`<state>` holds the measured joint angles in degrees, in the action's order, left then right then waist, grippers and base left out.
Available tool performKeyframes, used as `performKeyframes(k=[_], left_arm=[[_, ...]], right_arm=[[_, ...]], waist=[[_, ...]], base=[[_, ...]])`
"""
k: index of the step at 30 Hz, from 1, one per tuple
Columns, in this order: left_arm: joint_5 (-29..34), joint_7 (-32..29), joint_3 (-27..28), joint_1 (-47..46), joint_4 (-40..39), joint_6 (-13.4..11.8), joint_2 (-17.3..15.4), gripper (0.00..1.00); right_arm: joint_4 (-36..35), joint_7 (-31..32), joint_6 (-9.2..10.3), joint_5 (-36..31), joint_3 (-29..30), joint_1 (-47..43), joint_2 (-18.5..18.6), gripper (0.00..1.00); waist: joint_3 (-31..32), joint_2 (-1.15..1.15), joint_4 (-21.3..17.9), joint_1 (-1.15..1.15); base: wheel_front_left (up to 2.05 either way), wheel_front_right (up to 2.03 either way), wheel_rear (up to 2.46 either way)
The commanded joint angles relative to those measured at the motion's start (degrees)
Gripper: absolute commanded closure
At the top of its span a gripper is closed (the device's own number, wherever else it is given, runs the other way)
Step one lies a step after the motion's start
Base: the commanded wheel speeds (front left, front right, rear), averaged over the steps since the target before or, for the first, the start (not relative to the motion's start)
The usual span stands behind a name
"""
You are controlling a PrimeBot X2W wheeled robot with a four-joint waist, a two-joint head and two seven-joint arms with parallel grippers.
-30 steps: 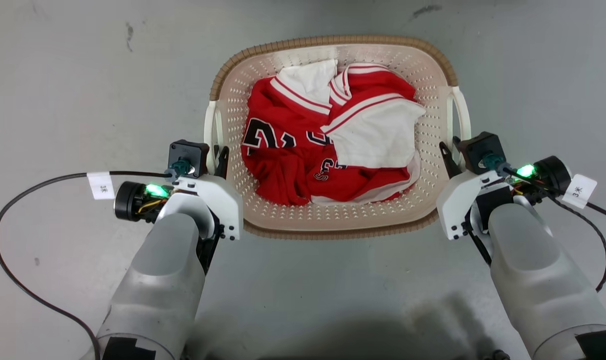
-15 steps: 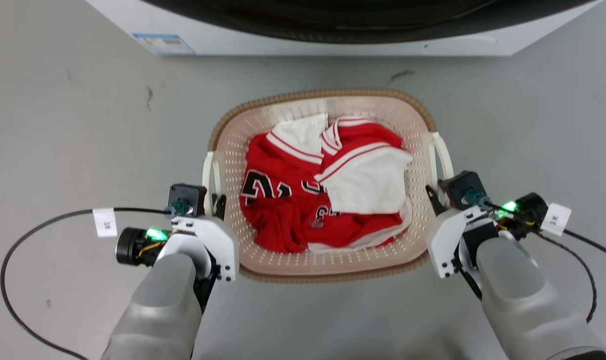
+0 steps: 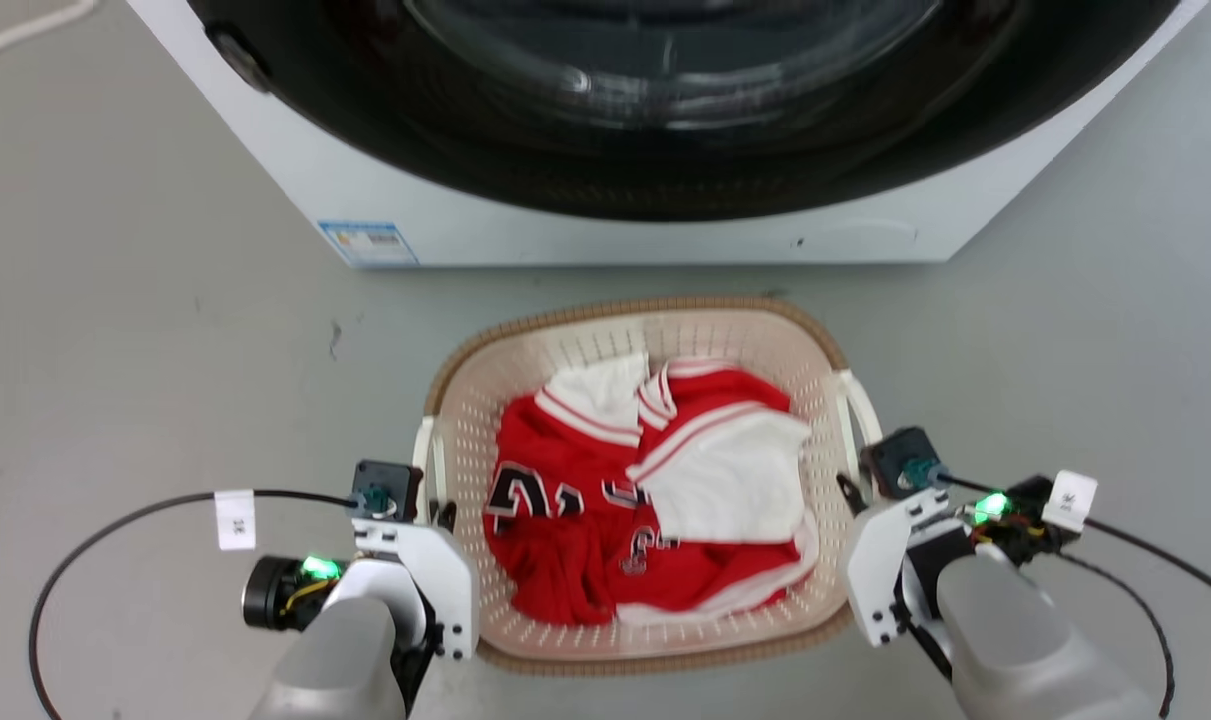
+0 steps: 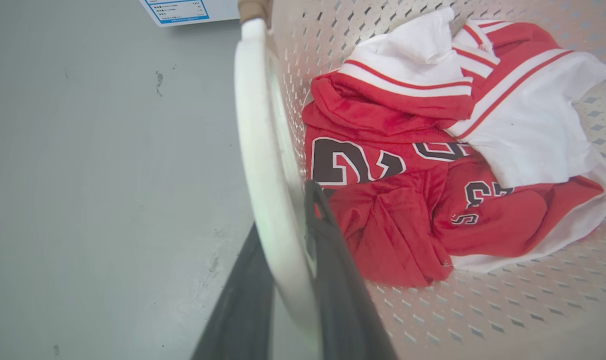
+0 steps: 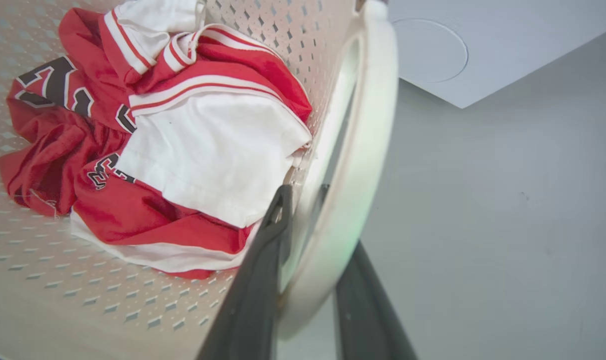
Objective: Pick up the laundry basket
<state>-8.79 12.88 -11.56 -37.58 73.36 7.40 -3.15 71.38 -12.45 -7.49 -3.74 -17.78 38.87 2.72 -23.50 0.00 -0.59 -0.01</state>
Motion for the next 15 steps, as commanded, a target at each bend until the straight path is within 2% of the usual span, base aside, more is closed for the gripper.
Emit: performKeyframes(k=[1,15], left_arm=[[-0.39,-1.09,-0.86,1.31,0.2,0.06,-0.32,1.0],[-6.72,-6.28,-6.54,6.49,0.24,0.08,-0.28,1.0]], right_arm=[[0.0,0.54,0.0,0.93,-1.43,-0.99,0.28,1.0],[-0.34,8.36,-0.08,10.61,-11.89,-6.72,0.08,1.0]], waist=[[3.23,0.0,-0.18,0.01],[12.92,0.0,-0.28,0.01]], base=[[0.0,0.0,0.0],[0.0,0.0,0.0]])
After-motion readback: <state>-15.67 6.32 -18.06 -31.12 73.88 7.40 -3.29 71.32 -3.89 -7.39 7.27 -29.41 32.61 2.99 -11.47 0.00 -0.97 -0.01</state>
